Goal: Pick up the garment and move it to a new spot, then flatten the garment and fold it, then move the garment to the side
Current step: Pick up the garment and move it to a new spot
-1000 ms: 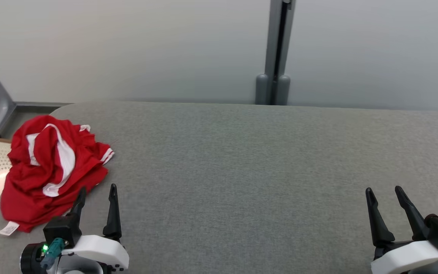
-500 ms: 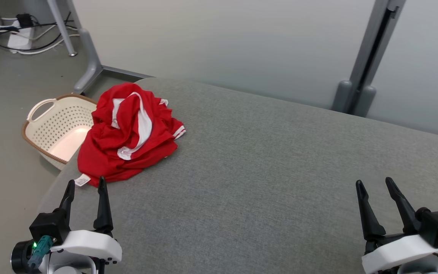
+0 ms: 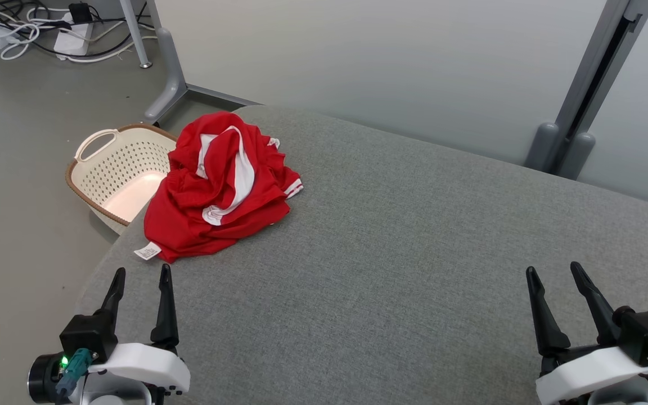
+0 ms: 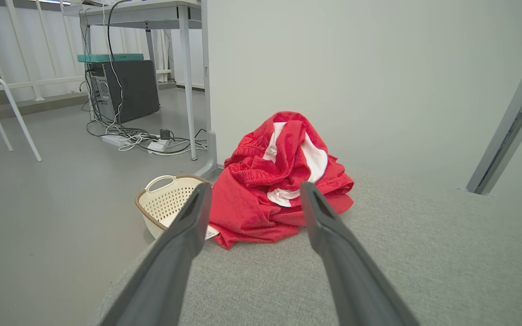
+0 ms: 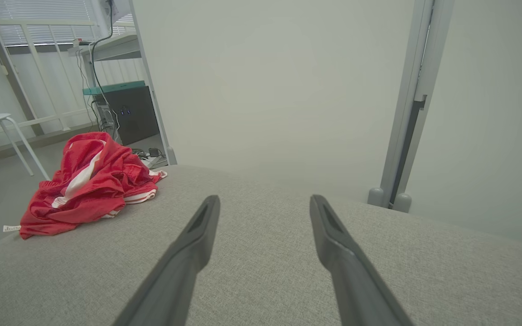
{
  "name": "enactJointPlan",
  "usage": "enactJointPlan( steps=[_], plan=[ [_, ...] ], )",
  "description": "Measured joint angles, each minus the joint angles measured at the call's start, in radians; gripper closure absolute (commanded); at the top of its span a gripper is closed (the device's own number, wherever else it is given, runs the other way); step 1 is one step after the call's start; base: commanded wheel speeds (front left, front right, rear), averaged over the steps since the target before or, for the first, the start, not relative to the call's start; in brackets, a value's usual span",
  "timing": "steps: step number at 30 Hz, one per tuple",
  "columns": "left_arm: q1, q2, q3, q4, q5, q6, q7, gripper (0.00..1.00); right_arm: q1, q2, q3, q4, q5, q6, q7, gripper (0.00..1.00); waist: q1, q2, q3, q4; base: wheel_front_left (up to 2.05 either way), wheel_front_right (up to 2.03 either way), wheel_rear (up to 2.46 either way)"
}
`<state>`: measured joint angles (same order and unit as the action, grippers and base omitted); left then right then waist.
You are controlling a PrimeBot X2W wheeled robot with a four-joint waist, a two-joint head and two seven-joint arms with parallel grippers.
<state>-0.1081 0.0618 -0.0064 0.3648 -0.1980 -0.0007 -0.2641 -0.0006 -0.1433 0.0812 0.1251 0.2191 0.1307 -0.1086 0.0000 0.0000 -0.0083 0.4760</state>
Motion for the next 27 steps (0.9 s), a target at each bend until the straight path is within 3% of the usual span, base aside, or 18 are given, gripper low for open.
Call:
enactJointPlan(
  steps=[7,14,23,27],
  plan=[
    [-0.026,-0.002,-0.029,0.026,0.029,-0.007,0.0,0.0,-0.006,-0.014,0.0,-0.01,-0.012,0.0,0.018,0.0,0.0,0.0,0.017,-0.001,0.0,0.0,0.0],
    [-0.158,-0.007,-0.074,0.128,0.018,-0.02,0.006,0.0,-0.052,-0.061,0.006,-0.061,-0.012,0.0,0.058,0.0,-0.0001,0.0,0.077,-0.031,0.0,0.0,0.0],
    [-0.489,-0.005,-0.074,0.423,-0.029,-0.053,0.035,0.0,-0.133,-0.132,0.015,-0.129,-0.005,0.0,0.109,0.0,0.0,0.0,0.208,-0.103,0.0,0.0,0.0],
    [-0.605,0.027,-0.05,0.581,-0.052,-0.051,0.058,0.0,-0.163,-0.149,0.028,-0.138,0.002,0.0,0.111,0.0,0.0,0.0,0.262,-0.15,0.0,0.0,0.0]
  ],
)
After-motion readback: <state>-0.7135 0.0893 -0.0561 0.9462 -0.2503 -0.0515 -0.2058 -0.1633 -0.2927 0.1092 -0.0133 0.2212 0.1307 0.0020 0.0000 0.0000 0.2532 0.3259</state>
